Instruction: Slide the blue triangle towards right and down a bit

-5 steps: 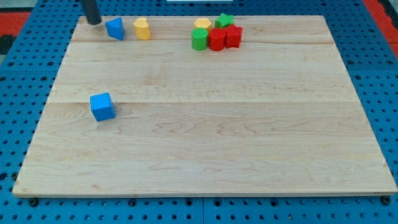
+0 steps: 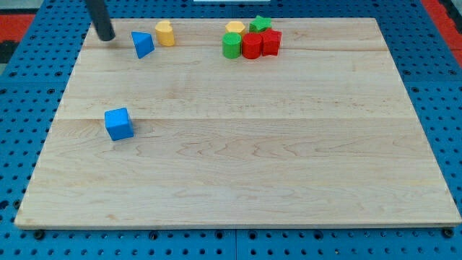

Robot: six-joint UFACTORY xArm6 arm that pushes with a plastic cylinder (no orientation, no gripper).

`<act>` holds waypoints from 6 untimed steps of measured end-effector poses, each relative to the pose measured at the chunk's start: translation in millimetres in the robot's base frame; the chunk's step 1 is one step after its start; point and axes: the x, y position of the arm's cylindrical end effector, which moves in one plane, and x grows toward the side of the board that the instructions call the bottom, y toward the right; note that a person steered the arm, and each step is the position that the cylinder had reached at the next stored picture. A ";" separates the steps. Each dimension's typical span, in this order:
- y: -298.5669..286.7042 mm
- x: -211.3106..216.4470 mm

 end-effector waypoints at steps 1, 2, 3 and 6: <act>65.8 -0.9; 96.4 13.6; 96.4 40.2; 54.2 63.6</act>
